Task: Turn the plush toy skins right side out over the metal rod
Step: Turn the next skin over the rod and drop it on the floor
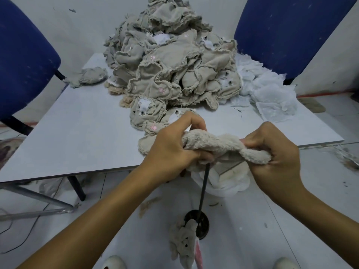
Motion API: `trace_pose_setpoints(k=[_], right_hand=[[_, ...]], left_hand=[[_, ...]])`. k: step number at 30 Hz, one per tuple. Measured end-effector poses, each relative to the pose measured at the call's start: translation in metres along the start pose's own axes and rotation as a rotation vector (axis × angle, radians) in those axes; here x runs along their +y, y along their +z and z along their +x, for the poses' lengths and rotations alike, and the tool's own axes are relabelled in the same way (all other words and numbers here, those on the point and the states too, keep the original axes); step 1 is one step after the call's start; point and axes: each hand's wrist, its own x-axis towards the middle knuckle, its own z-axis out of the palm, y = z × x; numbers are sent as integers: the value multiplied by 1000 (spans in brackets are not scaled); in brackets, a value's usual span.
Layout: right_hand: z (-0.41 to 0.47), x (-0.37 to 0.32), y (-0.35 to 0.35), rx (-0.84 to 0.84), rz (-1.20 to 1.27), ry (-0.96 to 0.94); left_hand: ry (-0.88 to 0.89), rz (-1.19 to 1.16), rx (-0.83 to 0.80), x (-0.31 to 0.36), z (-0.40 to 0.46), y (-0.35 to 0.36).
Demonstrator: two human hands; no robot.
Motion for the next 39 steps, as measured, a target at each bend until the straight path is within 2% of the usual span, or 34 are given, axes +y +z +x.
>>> trace_pose_setpoints(k=[2, 7, 11, 14, 17, 20, 24, 26, 29, 30, 32, 34, 36, 39], right_hand=[[-4, 1, 1, -10, 1, 18], [-21, 2, 15, -310, -60, 78], [-23, 4, 17, -410, -27, 197], [-19, 1, 11, -429, 69, 278], [-17, -6, 10, -432, 15, 248], [-14, -12, 15, -407, -1, 256], [-11, -20, 24, -318, 14, 261], [-10, -21, 25, -300, 11, 272], [-9, -18, 24, -378, -32, 267], [-10, -16, 24, -440, -48, 267], [-12, -13, 22, -603, -64, 275], [-13, -10, 19, -687, -45, 270], [-5, -10, 12, -631, 34, 286], [21, -12, -2, -432, 115, 289]], left_hand=[[23, 77, -17, 3, 4, 0], [-175, 199, -226, -8, 1, 2], [-184, 274, -311, -14, 2, 8], [-162, 331, -333, -18, 0, 8], [-107, 385, -345, -18, -2, 11], [-48, 583, -368, -19, -3, 16], [-70, 850, -407, -18, -2, 21], [-95, 772, -481, -15, 4, 15], [-294, 261, -529, -7, 16, -5], [-302, 198, -507, -5, 18, -10], [-232, 303, -529, -8, 21, -15], [-200, 408, -593, -9, 22, -16], [-190, 375, -566, -7, 25, -19], [-101, 240, -376, 7, 35, -33]])
